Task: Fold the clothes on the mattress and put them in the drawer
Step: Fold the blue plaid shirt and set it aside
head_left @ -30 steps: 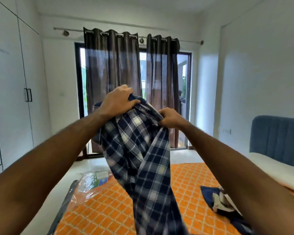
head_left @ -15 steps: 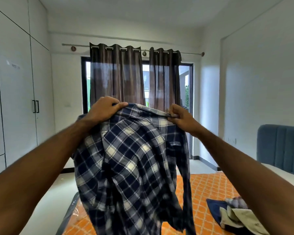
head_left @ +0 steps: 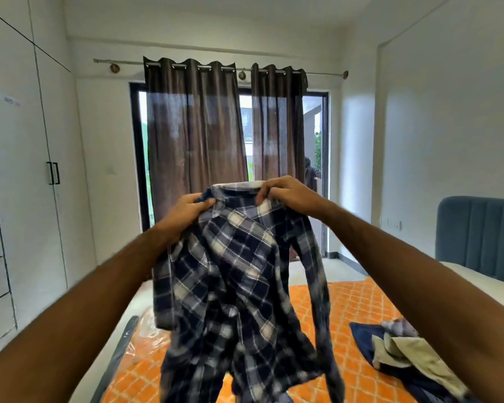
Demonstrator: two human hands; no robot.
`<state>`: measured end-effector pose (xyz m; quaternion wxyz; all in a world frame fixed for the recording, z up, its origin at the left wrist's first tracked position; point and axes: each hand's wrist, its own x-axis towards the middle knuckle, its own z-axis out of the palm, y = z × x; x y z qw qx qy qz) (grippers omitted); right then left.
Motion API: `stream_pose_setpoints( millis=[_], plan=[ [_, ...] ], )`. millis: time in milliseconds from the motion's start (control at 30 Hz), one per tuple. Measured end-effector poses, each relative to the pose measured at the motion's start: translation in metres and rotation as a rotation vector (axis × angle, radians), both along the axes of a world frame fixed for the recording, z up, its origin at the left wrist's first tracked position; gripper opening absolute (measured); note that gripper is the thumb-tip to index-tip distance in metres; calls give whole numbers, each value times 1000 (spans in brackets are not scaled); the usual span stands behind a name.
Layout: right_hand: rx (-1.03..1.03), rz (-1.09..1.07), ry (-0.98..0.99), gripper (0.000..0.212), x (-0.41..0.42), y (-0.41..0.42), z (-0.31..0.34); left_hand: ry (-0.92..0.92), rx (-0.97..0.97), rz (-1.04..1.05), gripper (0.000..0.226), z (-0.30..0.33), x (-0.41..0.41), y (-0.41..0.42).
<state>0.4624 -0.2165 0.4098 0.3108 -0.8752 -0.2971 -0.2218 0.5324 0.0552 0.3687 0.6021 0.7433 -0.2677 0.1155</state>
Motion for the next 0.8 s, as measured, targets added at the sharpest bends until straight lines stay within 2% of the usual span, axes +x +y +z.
stream_pose_setpoints(
  millis=[33,67,100,167,200,233,267,333,400,467,567,633,700,800],
  plan=[
    [-62,-14,-7,12,2,-8,-3,-8,33,-14,6,-5,0,1],
    [-129,-43,-29,8,5,-17,-6,-22,98,-62,11,-7,-2,4],
    [-182,-96,-61,24,9,-27,-10,-37,225,-118,20,-9,0,10],
    [-185,-180,-85,40,13,-44,-19,-74,656,-158,30,-18,5,20],
    [-168,-204,-82,41,16,-50,-21,-94,891,-109,25,-27,7,24],
    [-161,-220,-47,39,19,-55,-24,-113,1028,-45,21,-40,10,29],
    [-156,-230,7,33,24,-59,-27,-131,1059,-7,19,-53,18,35],
    [-181,-288,147,17,34,-67,-36,-18,833,-37,15,-75,21,42],
    [-114,-302,315,14,44,-74,-50,129,546,-108,32,-85,17,46],
    [12,-261,441,13,47,-77,-67,187,402,-170,42,-84,9,42],
    [220,-141,606,16,42,-70,-98,159,274,-242,45,-65,-1,28],
    [325,7,777,13,34,-57,-117,102,221,-242,31,-49,-4,16],
    [387,139,921,26,31,-39,-132,40,231,-227,14,-38,-8,3],
    [402,296,943,46,35,-5,-143,-52,298,-191,15,-32,-8,-15]
  ],
)
